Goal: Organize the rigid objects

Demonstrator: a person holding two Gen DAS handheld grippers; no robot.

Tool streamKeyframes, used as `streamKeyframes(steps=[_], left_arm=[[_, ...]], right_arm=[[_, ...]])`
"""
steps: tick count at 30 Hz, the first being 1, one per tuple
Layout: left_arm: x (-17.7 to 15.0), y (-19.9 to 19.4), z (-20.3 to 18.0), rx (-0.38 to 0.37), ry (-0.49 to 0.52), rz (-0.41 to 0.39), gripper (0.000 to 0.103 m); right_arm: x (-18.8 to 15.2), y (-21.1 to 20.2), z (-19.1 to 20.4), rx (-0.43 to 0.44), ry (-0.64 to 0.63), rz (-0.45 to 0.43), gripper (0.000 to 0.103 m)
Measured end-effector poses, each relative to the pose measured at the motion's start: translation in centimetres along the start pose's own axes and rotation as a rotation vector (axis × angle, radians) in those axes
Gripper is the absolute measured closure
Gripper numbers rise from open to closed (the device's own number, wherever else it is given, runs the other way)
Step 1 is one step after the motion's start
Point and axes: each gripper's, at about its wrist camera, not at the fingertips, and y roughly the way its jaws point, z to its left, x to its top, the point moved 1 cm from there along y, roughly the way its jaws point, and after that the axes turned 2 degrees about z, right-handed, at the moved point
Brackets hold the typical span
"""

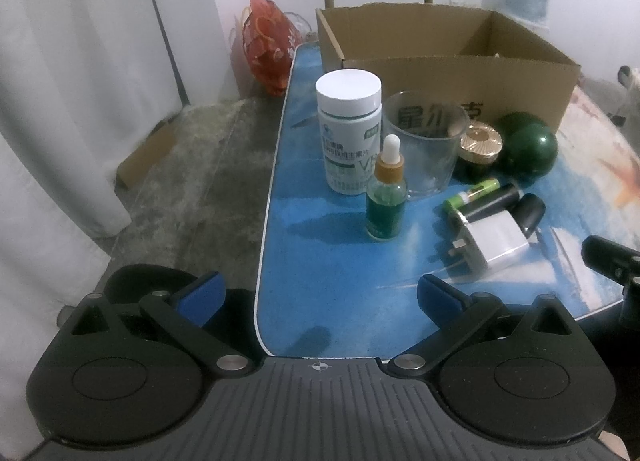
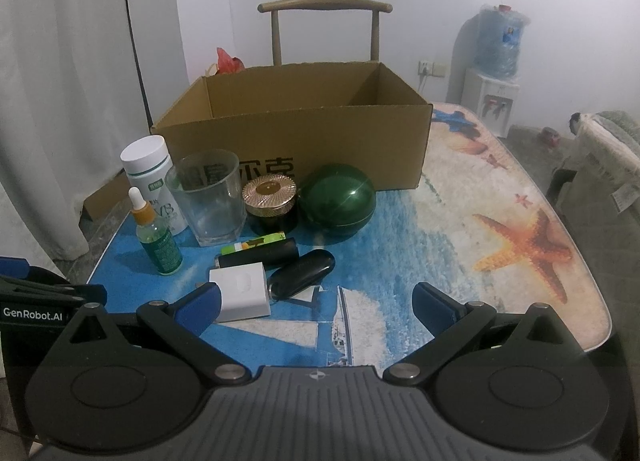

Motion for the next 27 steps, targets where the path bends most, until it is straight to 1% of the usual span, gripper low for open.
streamKeyframes(steps=[6,9,12,18,20,22,25,27], left_arm=[[0.1,0.4,0.0,-0.012,0.011,0.012,0.000],[0.1,0.6,-0.1,-0.035,0.015,0.016,0.000],[0.2,0.7,0.0,-0.076,0.011,0.011,0.000],[0.5,1.2,0.1,-0.218,-0.018,-0.005,0.000],[0.7,1.4,0.0,-0.253,-0.020,-0.009,0.000],[0.8,1.6,-0.4,-0.267,-0.010,-0.018,0.000],[0.9,2.0,-0.6,-0.298,0.001,-0.049,0.000],[1.0,2.0,-0.4,-0.335,0.004,-0.067,0.000]], right_arm=[[0.1,0.4,-0.1,-0.002,0.003,0.008,0.000],[0.1,0.6,-0.2,0.001,0.006,0.014,0.000],[0.2,1.0,-0.4,-0.003,0.008,0.021,0.000],[0.1,1.7,-1.8,-0.002,0.032,0.014,0.000],[0.2,1.8,-2.5,0.017,0.052,0.008,0.000],[0.1,2.0,-3.2,0.042,0.075,-0.007,0.000],[0.1,2.0,-4.0,0.071,0.101,-0.040,0.000],[0.1,2.1,-4.2,0.084,0.102,-0.056,0.000]])
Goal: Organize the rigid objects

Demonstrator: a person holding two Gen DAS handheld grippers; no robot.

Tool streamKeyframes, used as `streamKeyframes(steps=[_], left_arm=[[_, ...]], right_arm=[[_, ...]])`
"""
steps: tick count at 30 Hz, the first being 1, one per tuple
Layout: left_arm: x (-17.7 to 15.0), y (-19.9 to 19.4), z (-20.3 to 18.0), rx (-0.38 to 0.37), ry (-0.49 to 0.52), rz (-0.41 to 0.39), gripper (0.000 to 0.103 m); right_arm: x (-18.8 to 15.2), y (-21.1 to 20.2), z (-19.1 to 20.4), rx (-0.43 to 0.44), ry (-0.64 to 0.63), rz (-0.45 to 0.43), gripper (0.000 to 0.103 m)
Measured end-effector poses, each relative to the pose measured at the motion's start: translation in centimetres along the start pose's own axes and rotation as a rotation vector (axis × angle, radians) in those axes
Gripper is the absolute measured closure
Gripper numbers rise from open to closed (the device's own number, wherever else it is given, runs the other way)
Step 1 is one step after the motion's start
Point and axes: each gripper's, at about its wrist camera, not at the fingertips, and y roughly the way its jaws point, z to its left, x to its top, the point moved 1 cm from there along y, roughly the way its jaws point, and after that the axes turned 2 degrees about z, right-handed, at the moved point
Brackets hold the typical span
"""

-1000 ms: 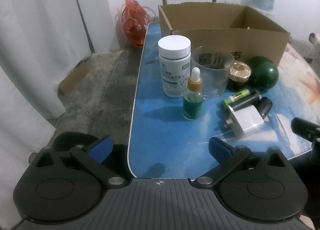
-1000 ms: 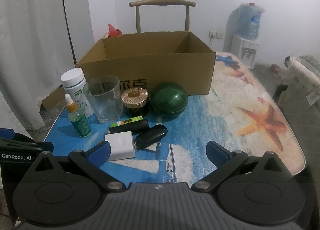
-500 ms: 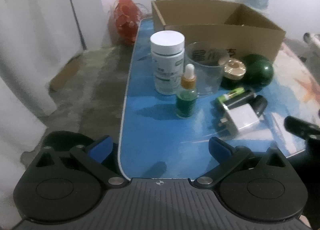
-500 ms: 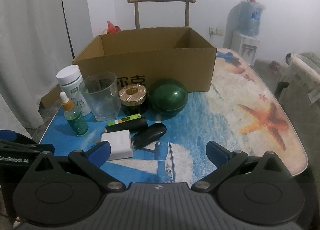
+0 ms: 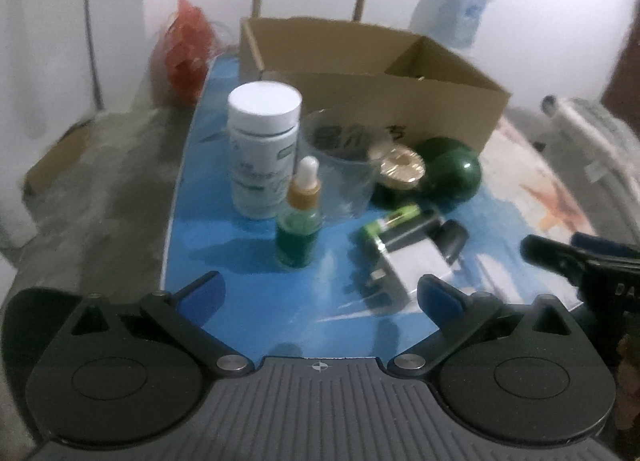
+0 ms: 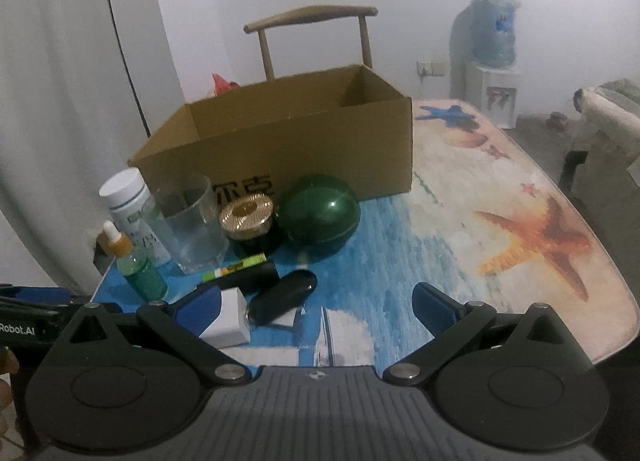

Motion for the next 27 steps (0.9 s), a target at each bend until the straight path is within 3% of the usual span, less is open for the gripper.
streamKeyframes(steps=[6,12,20,27], left_arm=[[0.4,0.1,0.1,-0.041,0.061,-0.052,0.000],[0.5,-0.6,0.8,-0.081,0.047,-0.124,0.000],[-0.7,-0.7,-0.5,-0.087,0.044,-0.110,0.001],[-1.4,-0.3,-2.8,-0.049,0.154,-0.113,0.001]], right_arm=[[0.2,0.5,-0.4,0.036,0.004,-0.021,0.000],[-0.1,0.5,-1.0,0.072,0.040,-0.038,0.000],[-0.6,-0.5,-1.6,0.101,0.055,-0.066,0.000],[-0.7,-1.3,-1.8,0.113,0.062,-0.088,0.001]])
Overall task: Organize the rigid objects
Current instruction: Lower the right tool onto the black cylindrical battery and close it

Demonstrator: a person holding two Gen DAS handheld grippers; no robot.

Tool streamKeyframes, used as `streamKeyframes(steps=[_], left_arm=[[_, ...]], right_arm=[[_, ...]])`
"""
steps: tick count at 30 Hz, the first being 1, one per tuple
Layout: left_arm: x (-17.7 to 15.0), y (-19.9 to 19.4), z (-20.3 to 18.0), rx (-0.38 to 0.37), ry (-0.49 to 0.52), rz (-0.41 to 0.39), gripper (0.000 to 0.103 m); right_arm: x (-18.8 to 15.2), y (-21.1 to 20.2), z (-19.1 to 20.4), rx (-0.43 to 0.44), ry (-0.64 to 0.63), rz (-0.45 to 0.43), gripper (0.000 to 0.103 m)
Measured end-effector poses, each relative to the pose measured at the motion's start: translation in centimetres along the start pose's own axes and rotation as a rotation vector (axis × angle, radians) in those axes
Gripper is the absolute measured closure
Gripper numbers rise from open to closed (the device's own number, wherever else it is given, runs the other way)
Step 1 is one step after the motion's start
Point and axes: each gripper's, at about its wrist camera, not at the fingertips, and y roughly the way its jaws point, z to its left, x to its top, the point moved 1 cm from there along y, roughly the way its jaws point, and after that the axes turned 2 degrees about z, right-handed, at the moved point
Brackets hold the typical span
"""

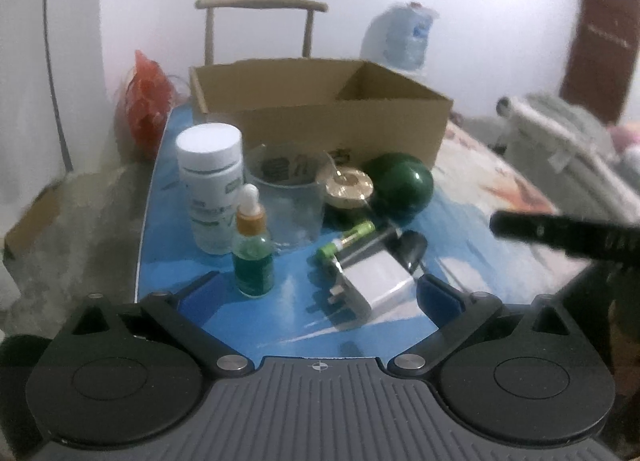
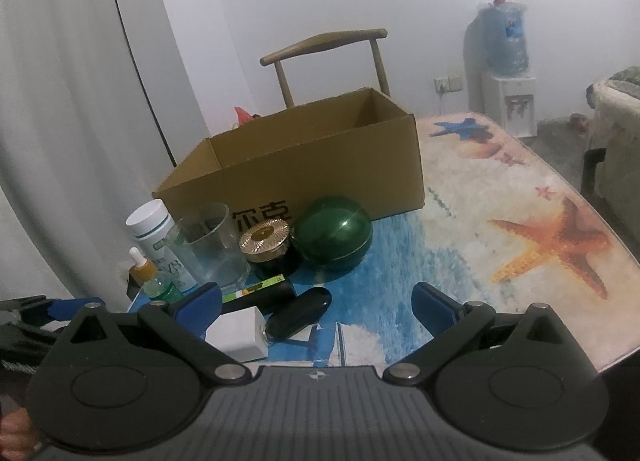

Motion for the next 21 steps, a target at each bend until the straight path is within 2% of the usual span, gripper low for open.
streamKeyframes(steps=[8,13,15,17,21], left_arm=[[-0.5,0.7,-1.5,-0.041,0.091,0.014,0.002],[-0.2,0.9,-2.8,-0.093,0.157,-0.003,0.007],[0.0,1.4,-3.4,-0.113,0.184,0.001,0.011],[0.2,2.1,-4.0,-0.124,0.209,0.015,0.024],[0.7,3.8,-4.9,-0.135,0.239,0.042,0.032]], right_arm=[[0.0,0.6,-0.1,0.023,0.011,0.015,0.007],[0.3,2.2,-0.8,0.046,0.050,0.056,0.023],[0.4,2.8,-1.3,0.044,0.065,0.073,0.029],[0.5,3.4,-1.8,0.041,0.081,0.091,0.033],[0.8,4.3,-3.0,0.064,0.135,0.123,0.038]])
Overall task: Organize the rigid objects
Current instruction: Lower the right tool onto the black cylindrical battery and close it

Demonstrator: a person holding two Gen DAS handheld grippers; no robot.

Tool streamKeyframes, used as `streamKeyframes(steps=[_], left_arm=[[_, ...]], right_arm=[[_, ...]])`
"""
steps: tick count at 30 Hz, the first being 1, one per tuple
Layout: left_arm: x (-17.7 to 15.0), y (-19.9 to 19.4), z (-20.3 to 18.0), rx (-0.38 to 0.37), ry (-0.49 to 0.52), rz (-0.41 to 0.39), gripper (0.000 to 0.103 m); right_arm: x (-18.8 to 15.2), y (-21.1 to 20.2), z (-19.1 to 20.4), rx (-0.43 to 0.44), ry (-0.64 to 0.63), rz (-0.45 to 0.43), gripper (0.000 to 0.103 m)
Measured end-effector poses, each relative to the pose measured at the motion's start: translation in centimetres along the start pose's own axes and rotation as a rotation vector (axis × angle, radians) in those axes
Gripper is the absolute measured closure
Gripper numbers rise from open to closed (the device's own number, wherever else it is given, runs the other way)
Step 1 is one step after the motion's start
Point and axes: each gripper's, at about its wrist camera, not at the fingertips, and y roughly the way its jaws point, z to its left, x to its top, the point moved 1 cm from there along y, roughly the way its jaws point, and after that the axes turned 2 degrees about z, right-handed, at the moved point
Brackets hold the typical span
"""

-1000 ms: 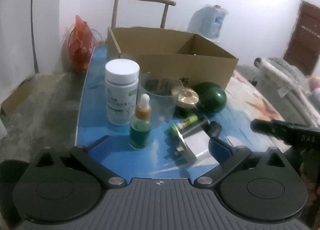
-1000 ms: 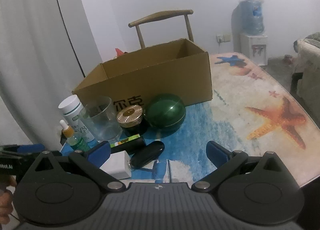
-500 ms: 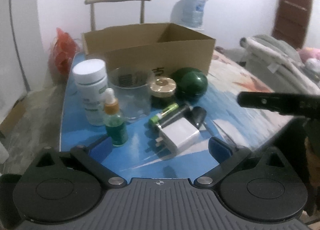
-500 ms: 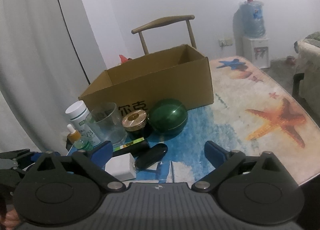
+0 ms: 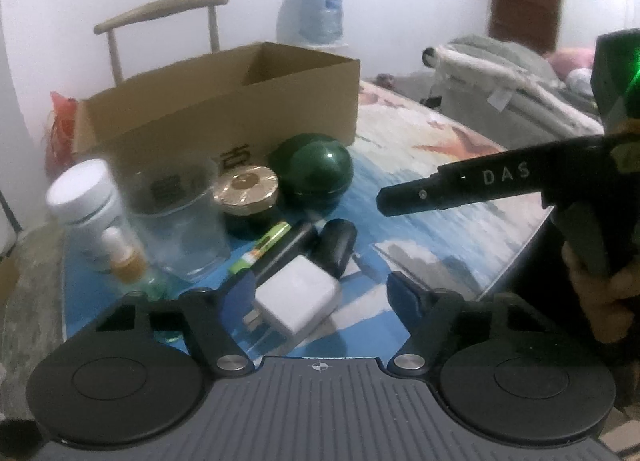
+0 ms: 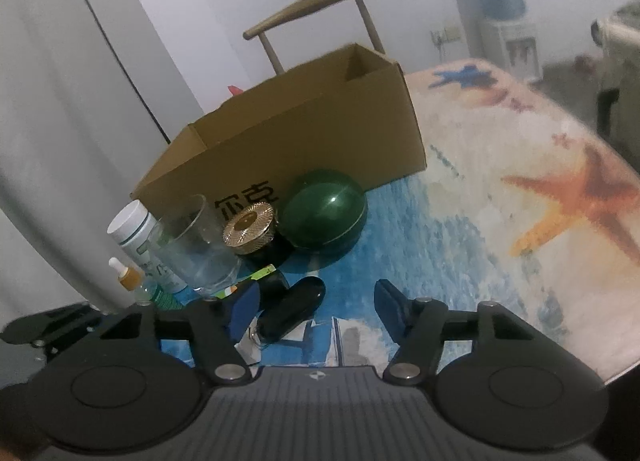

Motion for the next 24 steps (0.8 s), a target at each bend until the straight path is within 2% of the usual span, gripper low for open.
streamKeyframes(steps=[2,5,10,17,24], left_arm=[[0.4,0.7,0.0,-0.013,-0.001,0.014,0.040],[0.9,1.3,0.3,-0.023,-0.007,0.020,0.043],[1.2,1.8,0.8,-0.027,-0.023,0.036,0.044],[1.0,2.3,1.8,-0.004,-0.064,0.077,0.038],[0.9,3.0,2.1,0.009,-0.075,0.110,0.035]], right_arm=[[0.2,0.5,-0.3,0.005,0.010,0.018,0.042],[0.5,1.0,-0.3,0.018,0.012,0.034,0.050],[1.3,2.5,0.5,0.085,0.014,0.070,0.059],[2.3,5.6,2.2,0.126,-0.055,0.115,0.059],[2.4,7.6,2.6,0.096,-0.111,0.139,0.059]])
